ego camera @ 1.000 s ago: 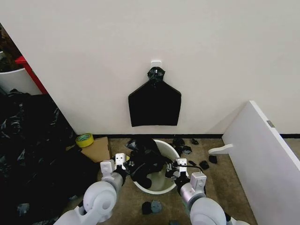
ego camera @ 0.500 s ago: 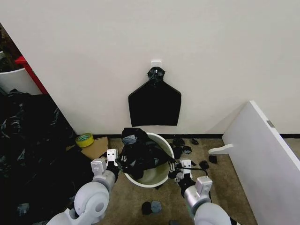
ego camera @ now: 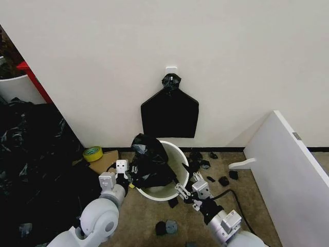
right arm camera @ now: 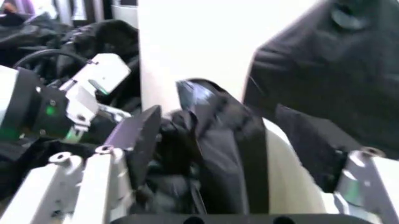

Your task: Place the garbage bag over the trash bin.

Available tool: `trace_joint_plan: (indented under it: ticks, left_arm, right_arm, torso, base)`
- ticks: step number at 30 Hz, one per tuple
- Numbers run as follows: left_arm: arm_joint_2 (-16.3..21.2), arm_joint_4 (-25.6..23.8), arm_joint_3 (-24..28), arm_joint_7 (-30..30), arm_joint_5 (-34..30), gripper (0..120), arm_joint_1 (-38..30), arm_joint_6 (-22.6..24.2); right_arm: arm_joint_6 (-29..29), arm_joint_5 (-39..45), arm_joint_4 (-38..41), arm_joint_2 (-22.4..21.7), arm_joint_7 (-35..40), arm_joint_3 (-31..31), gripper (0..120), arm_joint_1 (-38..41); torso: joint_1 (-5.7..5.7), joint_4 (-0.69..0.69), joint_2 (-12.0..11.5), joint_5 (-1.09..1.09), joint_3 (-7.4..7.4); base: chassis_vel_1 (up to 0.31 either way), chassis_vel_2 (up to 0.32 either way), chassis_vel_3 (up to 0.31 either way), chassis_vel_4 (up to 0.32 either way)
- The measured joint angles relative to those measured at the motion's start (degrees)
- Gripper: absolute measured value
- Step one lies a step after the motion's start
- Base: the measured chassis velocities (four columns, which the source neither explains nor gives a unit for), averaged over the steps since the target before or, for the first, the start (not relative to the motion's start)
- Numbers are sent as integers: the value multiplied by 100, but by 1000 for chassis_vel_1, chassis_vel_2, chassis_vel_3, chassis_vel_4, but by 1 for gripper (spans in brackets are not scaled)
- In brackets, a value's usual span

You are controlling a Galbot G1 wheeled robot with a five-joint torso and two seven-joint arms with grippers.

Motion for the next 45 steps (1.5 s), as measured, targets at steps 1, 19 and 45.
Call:
trace_joint_plan:
  ticks: [1,19,45]
  left_arm:
    - [-9,4,21,5,2,5,-1,-5]
    - [-78,72,164,-34,-342,5,-154,-92]
    - [-66,-30,114,-89,-472,5,-82,-59]
  right_arm:
    - [-29,-157,-89,49,-53,-41,79,127]
    - [-1015,-935,-1104,631,-322,-685,81,1554]
    - [-1024,-951,-1238,632,-298,-616,0,1642]
  torso:
    - [0,0,0,-1,0]
    - [0,-1,0,-1,1]
    - [0,0,0,0,0]
  base:
    - [0,0,0,0]
    - [0,0,0,0]
    - [0,0,0,0]
